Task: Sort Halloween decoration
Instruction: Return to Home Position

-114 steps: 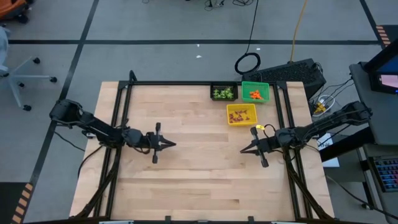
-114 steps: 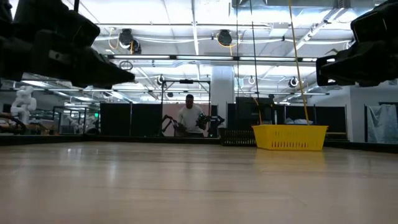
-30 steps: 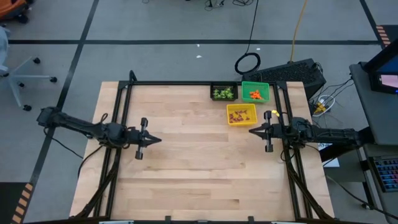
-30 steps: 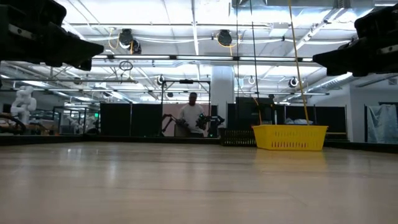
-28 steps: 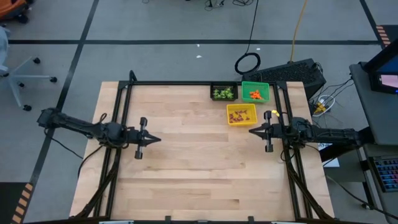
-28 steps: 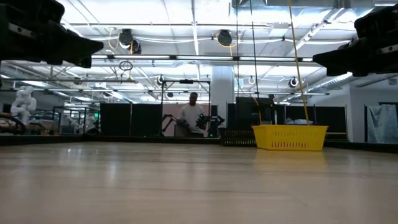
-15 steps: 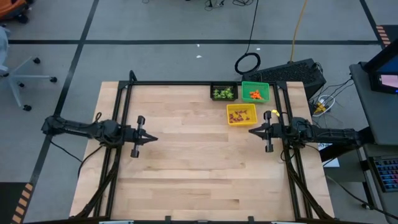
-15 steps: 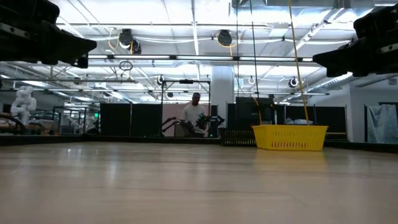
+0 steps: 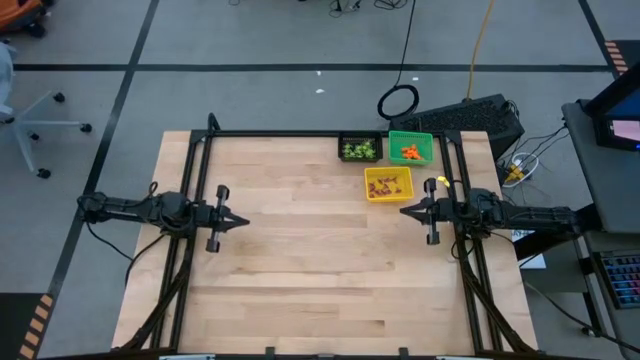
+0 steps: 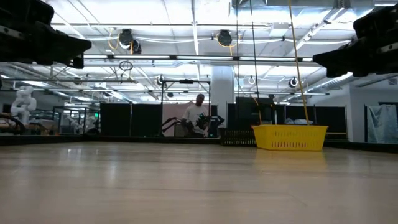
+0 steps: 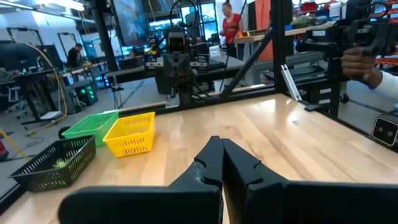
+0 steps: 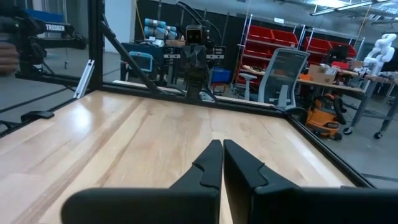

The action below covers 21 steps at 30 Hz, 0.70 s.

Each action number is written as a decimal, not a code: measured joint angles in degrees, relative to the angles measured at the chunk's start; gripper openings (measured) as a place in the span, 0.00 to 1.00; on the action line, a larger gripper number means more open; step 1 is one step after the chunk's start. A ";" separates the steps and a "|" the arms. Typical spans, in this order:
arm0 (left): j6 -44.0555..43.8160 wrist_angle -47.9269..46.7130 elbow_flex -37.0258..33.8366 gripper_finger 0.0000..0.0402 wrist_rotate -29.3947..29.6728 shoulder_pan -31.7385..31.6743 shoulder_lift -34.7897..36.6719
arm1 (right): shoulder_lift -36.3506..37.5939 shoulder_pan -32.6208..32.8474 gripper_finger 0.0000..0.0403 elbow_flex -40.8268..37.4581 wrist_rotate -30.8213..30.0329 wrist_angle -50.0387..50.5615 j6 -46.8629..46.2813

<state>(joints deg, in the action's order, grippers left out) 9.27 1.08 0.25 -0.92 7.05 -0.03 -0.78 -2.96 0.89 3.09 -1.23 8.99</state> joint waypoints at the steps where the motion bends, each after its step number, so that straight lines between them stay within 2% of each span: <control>1: 0.05 -0.03 0.00 0.00 0.07 0.00 -0.01 | 0.00 0.00 0.00 0.00 0.00 0.02 -0.25; 9: -0.38 -0.13 0.00 0.00 0.55 0.04 -0.17 | 0.00 -0.01 0.00 0.00 -2.72 0.39 -1.62; 21: -1.46 -0.24 0.00 0.00 0.78 0.04 -0.20 | 0.02 0.00 0.00 0.00 -2.75 0.41 -4.85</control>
<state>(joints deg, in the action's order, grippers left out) 7.81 0.84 0.25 -0.14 7.09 -0.23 -0.75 -2.96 0.89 0.34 -0.82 4.15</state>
